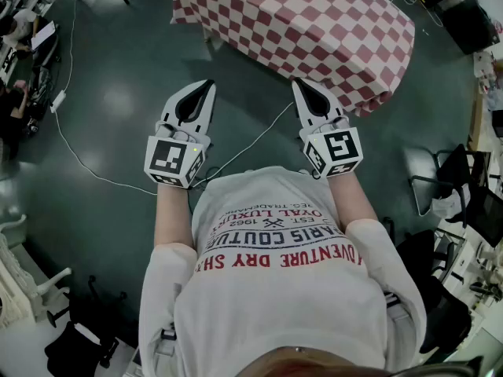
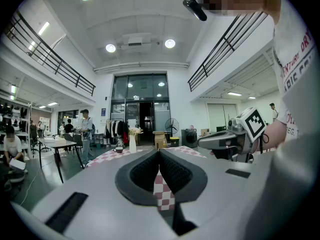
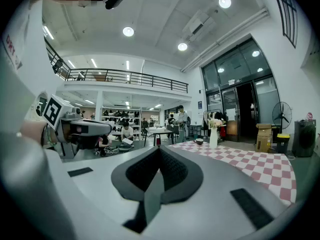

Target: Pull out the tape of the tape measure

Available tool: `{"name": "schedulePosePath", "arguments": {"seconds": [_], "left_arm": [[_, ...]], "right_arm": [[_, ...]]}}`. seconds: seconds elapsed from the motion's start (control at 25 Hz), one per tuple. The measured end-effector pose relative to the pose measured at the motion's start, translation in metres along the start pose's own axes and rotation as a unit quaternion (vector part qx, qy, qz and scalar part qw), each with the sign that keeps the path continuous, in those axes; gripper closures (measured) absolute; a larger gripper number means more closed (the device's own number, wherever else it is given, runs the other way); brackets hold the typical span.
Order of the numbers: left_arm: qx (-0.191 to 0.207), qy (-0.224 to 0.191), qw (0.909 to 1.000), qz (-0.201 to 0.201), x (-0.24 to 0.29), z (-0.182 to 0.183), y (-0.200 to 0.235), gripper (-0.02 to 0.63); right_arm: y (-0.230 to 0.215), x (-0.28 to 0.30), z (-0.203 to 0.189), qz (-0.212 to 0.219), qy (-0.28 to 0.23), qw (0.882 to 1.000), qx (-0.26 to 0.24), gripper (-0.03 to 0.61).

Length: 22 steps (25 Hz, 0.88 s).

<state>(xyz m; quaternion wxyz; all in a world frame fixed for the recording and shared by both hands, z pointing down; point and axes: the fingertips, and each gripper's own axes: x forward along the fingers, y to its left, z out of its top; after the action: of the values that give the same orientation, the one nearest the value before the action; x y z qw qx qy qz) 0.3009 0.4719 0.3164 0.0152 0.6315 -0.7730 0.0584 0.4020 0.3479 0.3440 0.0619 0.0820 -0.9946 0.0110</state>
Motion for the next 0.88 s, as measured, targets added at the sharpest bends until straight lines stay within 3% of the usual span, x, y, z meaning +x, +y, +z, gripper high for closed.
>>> {"name": "schedulePosePath", "arguments": {"seconds": [0.44, 0.68, 0.72, 0.76, 0.8, 0.88], "left_arm": [[-0.011, 0.009, 0.9999, 0.005, -0.009, -0.010, 0.015, 0.597], [-0.014, 0.008, 0.9997, 0.020, -0.011, -0.011, 0.032, 0.588], [-0.012, 0.009, 0.9995, 0.026, -0.009, -0.011, 0.035, 0.553], [-0.010, 0.010, 0.9995, 0.028, -0.007, -0.010, 0.037, 0.443], [-0.011, 0.011, 0.9996, 0.025, -0.004, -0.011, 0.038, 0.374], [-0.014, 0.016, 0.9996, 0.019, 0.002, -0.012, 0.040, 0.371]], "right_arm": [[0.015, 0.012, -0.005, 0.004, 0.017, 1.000, -0.002, 0.551], [0.015, 0.022, 0.003, -0.016, -0.001, 1.000, -0.010, 0.541], [0.012, 0.024, 0.005, -0.022, -0.004, 1.000, -0.016, 0.494], [0.008, 0.026, 0.007, -0.028, -0.006, 0.999, -0.019, 0.406], [0.003, 0.028, 0.008, -0.032, -0.006, 0.999, -0.019, 0.365], [-0.006, 0.032, 0.008, -0.035, -0.002, 0.999, -0.014, 0.367]]}}
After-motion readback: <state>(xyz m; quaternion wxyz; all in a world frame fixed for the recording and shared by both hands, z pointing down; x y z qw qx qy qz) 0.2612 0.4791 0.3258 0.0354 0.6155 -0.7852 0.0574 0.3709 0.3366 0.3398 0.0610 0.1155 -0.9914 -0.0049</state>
